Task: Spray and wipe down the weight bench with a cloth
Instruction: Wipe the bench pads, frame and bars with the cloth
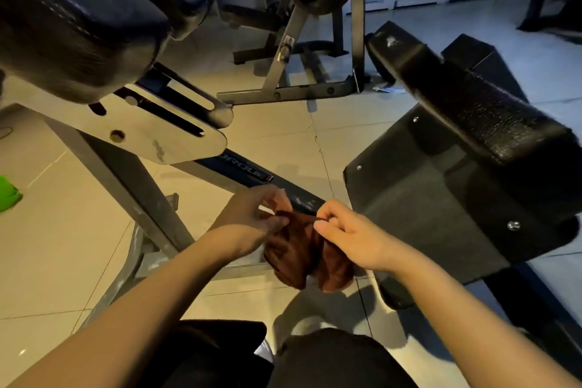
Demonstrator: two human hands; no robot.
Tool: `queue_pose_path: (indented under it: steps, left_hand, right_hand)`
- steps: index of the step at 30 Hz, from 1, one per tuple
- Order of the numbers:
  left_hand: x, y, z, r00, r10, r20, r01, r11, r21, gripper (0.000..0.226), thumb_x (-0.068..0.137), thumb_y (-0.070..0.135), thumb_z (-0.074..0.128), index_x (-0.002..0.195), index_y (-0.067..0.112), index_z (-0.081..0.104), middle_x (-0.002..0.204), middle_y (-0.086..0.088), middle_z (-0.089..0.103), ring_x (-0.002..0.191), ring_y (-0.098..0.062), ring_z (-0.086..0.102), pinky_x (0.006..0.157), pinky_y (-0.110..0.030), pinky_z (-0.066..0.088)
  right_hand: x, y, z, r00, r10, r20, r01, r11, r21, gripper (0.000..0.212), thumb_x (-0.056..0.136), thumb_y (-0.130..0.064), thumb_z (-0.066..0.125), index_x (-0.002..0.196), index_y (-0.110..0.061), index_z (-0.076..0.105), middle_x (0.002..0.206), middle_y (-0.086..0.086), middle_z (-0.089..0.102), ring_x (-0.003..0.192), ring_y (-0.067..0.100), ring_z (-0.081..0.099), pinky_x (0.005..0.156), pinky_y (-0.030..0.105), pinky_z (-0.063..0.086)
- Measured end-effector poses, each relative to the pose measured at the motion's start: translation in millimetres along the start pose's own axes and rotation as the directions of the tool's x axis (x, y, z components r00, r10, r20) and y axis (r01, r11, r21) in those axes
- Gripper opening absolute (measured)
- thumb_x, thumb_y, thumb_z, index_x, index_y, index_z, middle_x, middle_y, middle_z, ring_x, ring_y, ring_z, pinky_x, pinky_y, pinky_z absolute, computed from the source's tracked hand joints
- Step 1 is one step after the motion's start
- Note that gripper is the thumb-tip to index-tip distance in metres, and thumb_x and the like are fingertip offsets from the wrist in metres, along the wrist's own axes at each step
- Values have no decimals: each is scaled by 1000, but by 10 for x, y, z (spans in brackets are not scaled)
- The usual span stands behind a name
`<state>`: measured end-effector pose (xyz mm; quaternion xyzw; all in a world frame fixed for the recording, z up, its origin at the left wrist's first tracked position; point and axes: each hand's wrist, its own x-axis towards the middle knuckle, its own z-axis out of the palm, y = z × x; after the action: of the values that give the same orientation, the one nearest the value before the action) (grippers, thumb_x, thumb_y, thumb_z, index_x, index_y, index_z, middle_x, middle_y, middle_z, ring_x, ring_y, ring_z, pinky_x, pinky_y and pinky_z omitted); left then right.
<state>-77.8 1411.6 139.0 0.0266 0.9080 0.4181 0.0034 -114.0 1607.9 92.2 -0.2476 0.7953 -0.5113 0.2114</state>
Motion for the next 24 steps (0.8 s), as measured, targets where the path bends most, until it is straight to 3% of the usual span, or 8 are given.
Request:
queue_pose_path:
  steps: [4, 9, 11, 13, 18, 20, 22, 24]
  left_hand:
    - [160, -122, -23, 991, 131, -34, -129, 990, 51, 36, 79, 3, 74, 83, 36, 59, 94, 9, 61, 89, -8, 61, 84, -34, 55]
    - [361, -204, -33, 989, 135, 53, -141, 981, 134, 33, 81, 22, 74, 103, 39, 57, 112, 18, 51, 95, 4, 60, 77, -6, 48]
    - [456, -260, -75, 996, 78, 53, -92, 920, 380, 40, 86, 38, 65, 124, 37, 54, 127, 20, 40, 104, 6, 50, 82, -4, 38]
    - [525, -342, -140, 998, 10, 67, -50, 779, 624, 53, 91, 49, 52, 141, 38, 40, 145, 16, 32, 126, -5, 39, 101, -22, 37]
    - [614, -697, -291, 991, -137, -1, 70, 497, 865, 75, 87, 74, 2, 152, 39, 12, 163, 5, 6, 149, -19, 6, 119, -50, 1]
    - [607, -911, -354, 992, -127, -8, 51, 337, 940, 77, 87, 71, -7, 153, 34, 6, 162, 1, -4, 149, -19, -7, 119, -51, -6]
    - [597, -1021, -372, 994, -110, 8, 16, 221, 975, 79, 89, 68, -4, 153, 26, 18, 161, -5, 5, 149, -22, 1, 119, -54, 0]
    - [613, -1024, -369, 995, -94, 19, 2, 218, 976, 76, 92, 65, 7, 148, 20, 32, 156, -10, 26, 146, -27, 20, 117, -57, 10]
  right_hand:
    - [268, 118, 197, 991, 70, 115, -107, 928, 356, 31, 82, -23, 72, 111, -19, 62, 94, -4, 73, 92, 14, 70, 84, 33, 56]
    - [533, 315, 228, 976, 199, 90, -219, 866, 449, 13, 94, -24, 60, 103, -21, 70, 103, 1, 74, 103, 17, 68, 100, 40, 49]
    - [542, 420, 76, 966, 258, 28, -226, 784, 578, 20, 96, -27, 55, 113, -25, 65, 110, 0, 73, 107, 18, 67, 101, 45, 48]
    - [564, 528, -126, 943, 325, -76, -202, 737, 644, 24, 98, -32, 50, 120, -28, 58, 114, 0, 70, 108, 19, 65, 101, 50, 47]
    - [897, 674, -383, 909, 311, -279, -193, 905, 380, 38, 104, -32, 39, 142, -32, 43, 134, -4, 53, 122, 18, 50, 99, 33, 37]
    - [1018, 640, -190, 940, 158, -303, -75, 960, 268, 41, 105, -26, 38, 146, -28, 40, 147, -5, 41, 135, 14, 36, 102, 23, 26]
    - [1162, 651, 132, 972, 36, -234, 1, 988, 157, 42, 105, -22, 37, 147, -25, 38, 157, 0, 30, 143, 14, 26, 107, 22, 21]
    - [1355, 666, 535, 989, -10, -147, 18, 998, 54, 46, 105, -31, 33, 150, -37, 26, 163, -6, 10, 149, 14, 3, 118, 36, 1]
